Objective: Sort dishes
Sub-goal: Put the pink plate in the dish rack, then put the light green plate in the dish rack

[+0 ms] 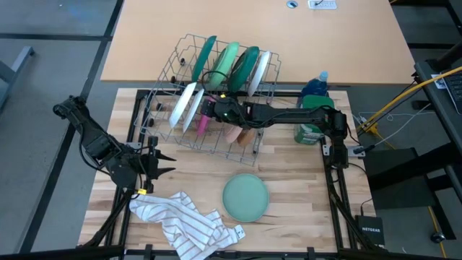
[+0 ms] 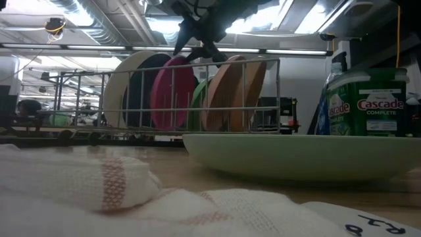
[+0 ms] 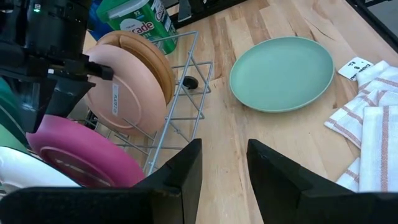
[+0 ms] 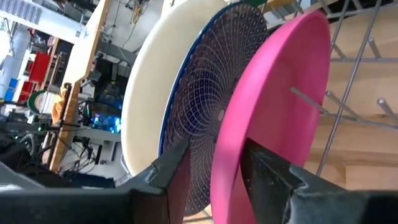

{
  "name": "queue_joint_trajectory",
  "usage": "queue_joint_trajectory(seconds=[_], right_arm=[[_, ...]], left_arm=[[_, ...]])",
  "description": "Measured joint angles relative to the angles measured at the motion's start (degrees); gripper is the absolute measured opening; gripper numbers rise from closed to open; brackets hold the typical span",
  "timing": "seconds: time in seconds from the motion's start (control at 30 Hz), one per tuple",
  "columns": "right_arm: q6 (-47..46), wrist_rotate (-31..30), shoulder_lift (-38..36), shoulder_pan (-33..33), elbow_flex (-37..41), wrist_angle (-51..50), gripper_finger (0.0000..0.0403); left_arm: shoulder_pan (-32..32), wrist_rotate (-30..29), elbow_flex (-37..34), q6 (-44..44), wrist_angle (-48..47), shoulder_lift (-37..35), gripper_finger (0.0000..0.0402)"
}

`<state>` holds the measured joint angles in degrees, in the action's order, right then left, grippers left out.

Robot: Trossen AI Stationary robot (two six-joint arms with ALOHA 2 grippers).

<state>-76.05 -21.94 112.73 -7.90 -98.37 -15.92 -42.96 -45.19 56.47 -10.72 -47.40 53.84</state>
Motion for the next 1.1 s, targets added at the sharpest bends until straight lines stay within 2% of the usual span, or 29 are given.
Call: queue_joint_trajectory(seconds=[0.2,0.67,0.87,1.1], right_arm=[[-0.01,1.39,-0.65,0.00,0.02,-0.25,0.0140],[2.17,-1.03,-4.58,0.00,0.11,-3.42,0.0140],[12.00,-0.21,-6.99,1.00,0.11,-4.83,0.0140],[26.67,1.63,-9.65,7.25,0.09,-5.61,0.0140]], left_arm=[[0.00,0.00,0.00,0.01,0.00,0.00,0.0118],[0.00,0.02,0.00,0.22,-0.07,0.00,0.0118],[0.00,0.22,0.00,-0.30,-2.11,0.00,0.0118],[0.00,0.24,0.00,-3.36,-7.58,0.00,0.0118]])
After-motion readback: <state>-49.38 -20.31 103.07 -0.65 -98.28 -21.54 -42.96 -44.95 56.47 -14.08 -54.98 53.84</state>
